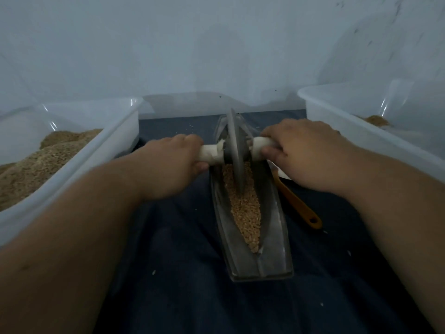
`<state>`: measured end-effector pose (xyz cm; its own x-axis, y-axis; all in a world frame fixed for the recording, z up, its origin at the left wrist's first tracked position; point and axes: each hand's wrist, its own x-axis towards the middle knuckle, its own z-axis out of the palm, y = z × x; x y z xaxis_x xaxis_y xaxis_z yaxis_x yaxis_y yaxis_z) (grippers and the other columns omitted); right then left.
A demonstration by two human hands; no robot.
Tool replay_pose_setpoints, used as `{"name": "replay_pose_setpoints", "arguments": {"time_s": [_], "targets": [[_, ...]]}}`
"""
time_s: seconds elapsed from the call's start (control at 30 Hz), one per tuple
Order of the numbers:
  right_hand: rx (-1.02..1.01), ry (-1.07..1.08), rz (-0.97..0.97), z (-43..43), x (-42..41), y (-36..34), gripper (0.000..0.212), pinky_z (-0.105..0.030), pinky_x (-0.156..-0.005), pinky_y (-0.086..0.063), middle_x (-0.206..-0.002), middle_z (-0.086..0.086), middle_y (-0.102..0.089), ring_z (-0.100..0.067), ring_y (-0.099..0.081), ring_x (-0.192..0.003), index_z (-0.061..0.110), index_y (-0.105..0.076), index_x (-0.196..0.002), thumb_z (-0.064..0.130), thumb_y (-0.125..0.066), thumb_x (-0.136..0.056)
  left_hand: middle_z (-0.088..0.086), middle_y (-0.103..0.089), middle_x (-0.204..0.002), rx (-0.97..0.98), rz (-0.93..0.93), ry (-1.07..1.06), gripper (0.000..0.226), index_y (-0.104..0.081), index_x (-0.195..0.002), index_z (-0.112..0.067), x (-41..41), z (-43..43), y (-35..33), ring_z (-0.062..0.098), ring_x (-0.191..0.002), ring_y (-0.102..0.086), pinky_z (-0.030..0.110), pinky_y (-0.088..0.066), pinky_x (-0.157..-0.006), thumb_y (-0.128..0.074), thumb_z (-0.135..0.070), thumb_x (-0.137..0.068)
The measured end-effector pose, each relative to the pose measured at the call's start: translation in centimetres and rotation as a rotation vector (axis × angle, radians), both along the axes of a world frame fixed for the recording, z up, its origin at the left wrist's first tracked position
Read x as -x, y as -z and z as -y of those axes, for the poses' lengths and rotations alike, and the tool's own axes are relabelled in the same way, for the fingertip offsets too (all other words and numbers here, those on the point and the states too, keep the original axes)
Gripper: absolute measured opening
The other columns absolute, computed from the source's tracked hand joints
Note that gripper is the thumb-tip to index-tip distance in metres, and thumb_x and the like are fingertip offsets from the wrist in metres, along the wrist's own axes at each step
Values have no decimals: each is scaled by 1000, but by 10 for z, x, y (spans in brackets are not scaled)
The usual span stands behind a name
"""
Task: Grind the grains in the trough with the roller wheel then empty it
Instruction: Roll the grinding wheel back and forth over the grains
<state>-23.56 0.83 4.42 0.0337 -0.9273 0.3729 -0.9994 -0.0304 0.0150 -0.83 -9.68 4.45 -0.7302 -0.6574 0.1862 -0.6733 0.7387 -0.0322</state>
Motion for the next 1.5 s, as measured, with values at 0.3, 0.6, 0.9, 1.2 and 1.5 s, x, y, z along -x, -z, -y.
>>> {"name": "replay_pose_setpoints", "arguments": {"time_s": [0.3, 0.6, 0.9, 1.2, 1.5], "targets": [[-352, -67, 37, -31, -7, -33, 40, -28, -66, -42, -81, 13, -58, -2, -54, -75, 39, -53, -90, 65, -28, -75, -8, -63, -82, -446, 135, 41, 28, -56, -86, -31, -19, -23, -32, 2, -76, -59, 24, -45, -72, -44, -56, -81], [75, 15, 88, 14, 10, 11, 36, -39, -86, -44, -109, 2, -63, -21, -56, -104, 36, -57, -128, 46, -50, -94, 8, -55, -112, 308, -33, -64, 37, -48, -120, -15, 11, 5, 16, 31, -98, -53, 43, -40, -84, -38, -42, -97], [-158, -47, 123, -8, 6, -12, 38, -34, -77, -47, -101, 13, -61, -7, -55, -88, 41, -57, -121, 56, -47, -88, -6, -54, -97, -58, 52, 3, 39, -48, -103, -25, -3, -5, -7, 15, -85, -54, 38, -44, -78, -35, -57, -84], [-379, -51, 76, -27, -3, -28, 37, -31, -74, -47, -91, 13, -61, -4, -56, -81, 41, -55, -104, 62, -39, -77, -9, -54, -88, -244, 133, 30, 24, -49, -96, -30, -11, -22, -23, 6, -79, -51, 26, -38, -69, -42, -52, -89], [97, 22, 90, 15, 8, 12, 41, -35, -90, -38, -118, 0, -62, -23, -54, -111, 32, -56, -132, 41, -59, -92, 10, -52, -115, 295, -25, -97, 40, -46, -121, -13, 15, 2, 17, 32, -101, -52, 44, -38, -87, -39, -43, -96]]}}
